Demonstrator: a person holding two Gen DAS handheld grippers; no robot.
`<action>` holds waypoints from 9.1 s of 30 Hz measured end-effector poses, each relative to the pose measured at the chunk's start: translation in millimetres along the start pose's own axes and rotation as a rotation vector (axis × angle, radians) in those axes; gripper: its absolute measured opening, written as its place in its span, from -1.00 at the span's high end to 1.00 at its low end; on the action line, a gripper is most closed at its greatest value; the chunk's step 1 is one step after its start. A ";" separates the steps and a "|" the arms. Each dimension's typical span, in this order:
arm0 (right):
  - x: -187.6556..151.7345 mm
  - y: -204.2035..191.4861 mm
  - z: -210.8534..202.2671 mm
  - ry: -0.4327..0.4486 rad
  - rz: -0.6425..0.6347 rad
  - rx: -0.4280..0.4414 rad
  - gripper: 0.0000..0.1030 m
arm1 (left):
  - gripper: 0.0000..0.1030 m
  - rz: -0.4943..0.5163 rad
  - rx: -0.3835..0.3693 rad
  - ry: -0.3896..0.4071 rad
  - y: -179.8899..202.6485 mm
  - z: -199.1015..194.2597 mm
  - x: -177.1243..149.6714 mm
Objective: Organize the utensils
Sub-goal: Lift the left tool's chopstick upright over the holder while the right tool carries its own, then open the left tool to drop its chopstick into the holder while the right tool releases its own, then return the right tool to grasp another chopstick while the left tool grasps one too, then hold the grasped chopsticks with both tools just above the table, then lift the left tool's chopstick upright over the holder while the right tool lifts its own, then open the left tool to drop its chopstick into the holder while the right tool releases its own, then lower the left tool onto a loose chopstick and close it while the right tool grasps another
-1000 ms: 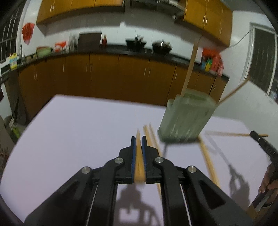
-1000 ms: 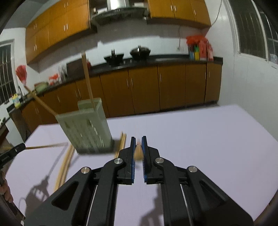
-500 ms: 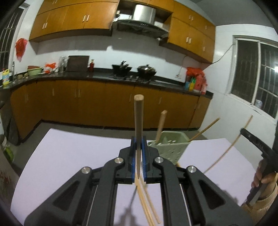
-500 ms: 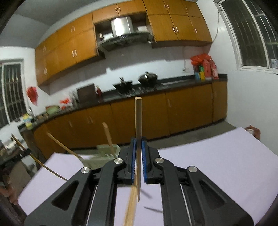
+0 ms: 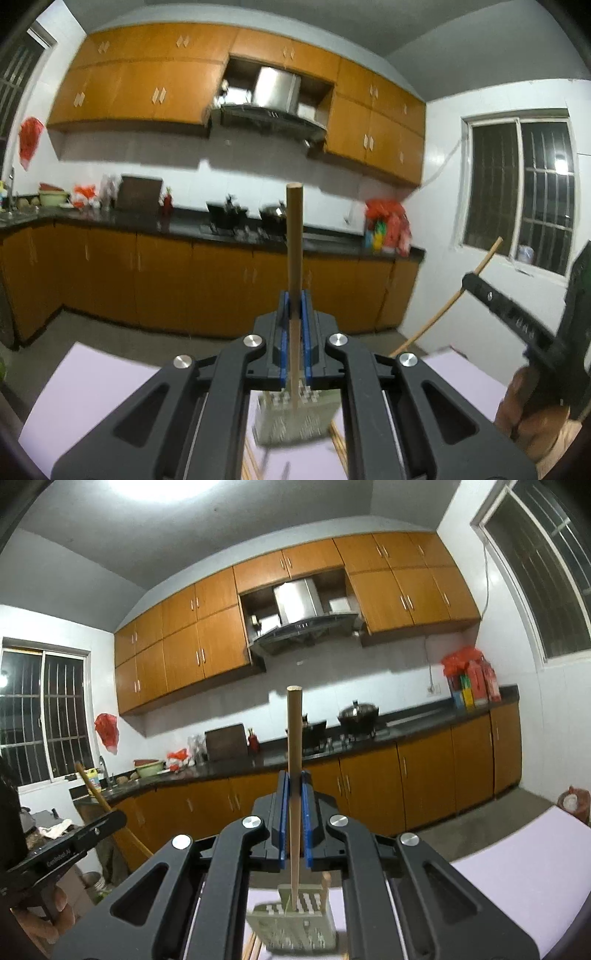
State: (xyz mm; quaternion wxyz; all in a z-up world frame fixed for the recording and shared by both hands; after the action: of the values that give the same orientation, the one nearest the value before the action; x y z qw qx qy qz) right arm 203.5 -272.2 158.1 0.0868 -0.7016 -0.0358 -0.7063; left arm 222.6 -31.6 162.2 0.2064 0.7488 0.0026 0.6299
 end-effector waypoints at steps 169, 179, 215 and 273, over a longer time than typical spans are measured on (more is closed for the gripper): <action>-305.0 55.6 0.0 -0.860 0.020 -0.150 0.82 | 0.76 -0.069 0.357 -0.677 -166.0 46.3 -273.0; -305.6 56.2 -8.8 -0.856 0.032 -0.133 0.84 | 0.84 -0.023 0.357 -0.687 -161.5 34.9 -274.3; -29.7 18.2 -36.0 -0.164 0.013 0.018 0.85 | 0.85 0.075 0.006 -0.146 -26.8 -16.1 -40.1; -265.6 42.1 -4.7 -0.790 0.108 -0.049 0.62 | 0.49 -0.114 0.282 -0.469 -140.7 10.6 -196.9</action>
State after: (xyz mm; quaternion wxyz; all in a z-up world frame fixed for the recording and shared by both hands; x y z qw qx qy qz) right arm 206.3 -295.1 -109.8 0.0867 -0.9219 -0.0128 -0.3774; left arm 228.0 41.9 -68.5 0.1300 0.8942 0.0845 0.4199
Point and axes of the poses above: each gripper's, at about its wrist camera, not at the fingertips, and z roughly the way its jaws point, y to its right, x to its top, the point moved 7 cm from there along z, roughly the way its jaws point, and after that the axes turned 9 degrees about -z, right-handed, at the moved point
